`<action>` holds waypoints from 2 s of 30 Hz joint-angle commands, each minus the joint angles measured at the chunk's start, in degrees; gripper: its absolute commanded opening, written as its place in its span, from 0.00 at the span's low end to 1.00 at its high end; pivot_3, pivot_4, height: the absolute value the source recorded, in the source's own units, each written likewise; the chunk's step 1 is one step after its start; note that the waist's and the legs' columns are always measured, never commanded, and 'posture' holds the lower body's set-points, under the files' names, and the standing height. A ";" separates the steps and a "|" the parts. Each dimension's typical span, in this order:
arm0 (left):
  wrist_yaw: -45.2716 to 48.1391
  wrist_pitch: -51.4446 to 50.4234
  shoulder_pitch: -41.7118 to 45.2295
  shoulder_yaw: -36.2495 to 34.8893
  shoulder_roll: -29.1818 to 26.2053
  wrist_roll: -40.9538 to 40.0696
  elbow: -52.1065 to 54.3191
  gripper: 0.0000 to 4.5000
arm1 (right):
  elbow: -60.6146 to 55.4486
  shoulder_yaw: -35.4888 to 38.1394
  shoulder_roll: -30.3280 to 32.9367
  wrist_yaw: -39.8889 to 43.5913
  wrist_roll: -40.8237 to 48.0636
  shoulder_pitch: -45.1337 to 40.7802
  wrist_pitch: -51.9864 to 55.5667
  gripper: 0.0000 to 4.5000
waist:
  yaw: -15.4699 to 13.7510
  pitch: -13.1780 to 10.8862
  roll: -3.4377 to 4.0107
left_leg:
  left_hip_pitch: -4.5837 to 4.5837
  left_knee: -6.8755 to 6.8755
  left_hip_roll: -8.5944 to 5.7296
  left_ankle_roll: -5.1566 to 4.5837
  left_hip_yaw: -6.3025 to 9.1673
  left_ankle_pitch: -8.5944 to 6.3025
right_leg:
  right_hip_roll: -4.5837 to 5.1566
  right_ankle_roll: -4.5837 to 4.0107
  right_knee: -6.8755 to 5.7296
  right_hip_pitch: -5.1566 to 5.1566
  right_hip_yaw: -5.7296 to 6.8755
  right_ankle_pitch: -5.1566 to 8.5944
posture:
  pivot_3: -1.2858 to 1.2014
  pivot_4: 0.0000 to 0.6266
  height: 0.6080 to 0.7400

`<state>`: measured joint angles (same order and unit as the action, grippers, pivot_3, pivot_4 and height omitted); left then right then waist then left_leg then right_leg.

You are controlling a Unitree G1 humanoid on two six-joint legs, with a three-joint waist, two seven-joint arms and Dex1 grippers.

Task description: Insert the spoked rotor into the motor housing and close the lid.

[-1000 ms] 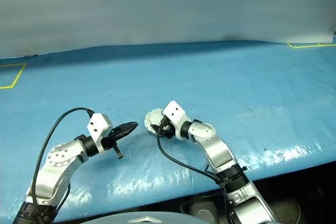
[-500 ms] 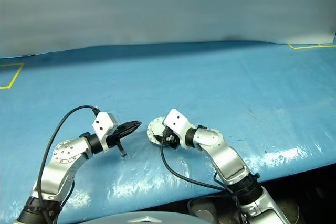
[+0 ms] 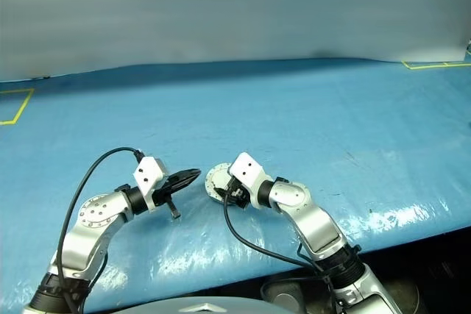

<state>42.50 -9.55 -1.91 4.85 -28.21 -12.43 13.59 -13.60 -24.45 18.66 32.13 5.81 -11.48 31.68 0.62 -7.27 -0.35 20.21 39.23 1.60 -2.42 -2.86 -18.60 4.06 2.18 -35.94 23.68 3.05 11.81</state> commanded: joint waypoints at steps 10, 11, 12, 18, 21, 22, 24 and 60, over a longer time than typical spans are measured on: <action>-0.33 1.13 0.25 0.81 0.60 0.29 1.34 0.00 | 10.79 -0.09 3.52 -5.32 -6.07 2.35 6.16 0.67 | -0.24 0.02 -0.03 | 0.02 -0.02 -0.07 -0.01 0.05 0.00 | 0.28 -0.03 0.04 -0.01 0.03 -0.02 | 0.52 0.24 1.00; -0.41 1.10 0.23 0.97 0.73 0.31 1.52 0.00 | 11.63 1.78 2.32 -6.35 -4.52 2.13 9.43 0.67 | -0.24 0.02 -0.03 | 0.02 -0.02 -0.06 0.00 0.05 0.00 | 0.32 -0.03 0.04 -0.01 0.05 -0.01 | 0.52 0.24 1.00; -0.48 1.12 0.11 1.13 0.85 0.37 1.67 0.00 | 9.72 2.60 2.78 -2.97 -0.94 3.01 10.15 0.67 | -0.23 0.03 -0.03 | 0.01 -0.02 -0.04 0.00 0.06 0.00 | 0.32 -0.03 0.03 -0.01 0.06 -0.01 | 0.52 0.24 1.00; -0.54 1.59 -0.46 1.50 1.01 0.66 1.62 0.00 | 5.11 1.67 7.75 6.05 3.74 5.75 7.74 0.67 | -1.45 0.11 -0.07 | 0.18 -0.05 -0.18 -0.17 0.22 0.00 | 0.50 -0.07 0.14 -0.01 0.38 0.00 | 0.52 0.24 1.00; -0.56 1.72 -0.37 1.39 1.24 0.54 1.62 0.00 | 5.46 2.08 6.93 6.18 4.61 5.61 7.74 0.67 | -1.49 0.13 -0.10 | 0.34 -0.05 -0.19 -0.16 0.36 -0.12 | 0.41 -0.39 0.17 0.06 0.59 0.01 | 0.52 0.24 1.00; -0.51 1.79 -0.36 1.41 1.17 0.63 1.63 0.00 | 6.22 1.74 6.46 4.56 3.21 5.30 7.12 0.67 | -1.48 0.13 -0.10 | 0.35 -0.06 -0.19 -0.17 0.36 -0.15 | 0.41 -0.42 0.18 0.06 0.60 0.06 | 0.52 0.24 1.00; -0.45 1.78 -0.29 1.45 1.12 0.69 1.48 0.00 | 8.78 1.31 4.88 0.32 0.35 4.20 6.84 0.67 | -1.40 0.17 -0.18 | 0.34 -0.08 -0.18 -0.17 0.37 -0.21 | 0.41 -0.44 0.18 0.05 0.66 0.11 | 0.52 0.24 1.00; -4.14 2.67 2.81 2.86 3.91 4.86 -4.28 0.00 | 10.95 -1.31 -2.09 -1.55 -3.34 1.61 0.22 0.67 | -0.17 -0.33 0.38 | 0.44 -0.15 -0.15 0.18 0.85 0.05 | 0.28 -0.35 0.11 0.13 1.03 0.15 | 0.52 0.24 1.00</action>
<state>38.74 -7.95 -0.17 7.48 -24.78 -7.37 8.82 -7.25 -23.14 14.17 29.08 4.32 -13.94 27.73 0.45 -7.61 0.04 20.67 39.08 1.43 -2.28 -1.99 -18.58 4.35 1.87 -35.83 23.81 4.10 11.99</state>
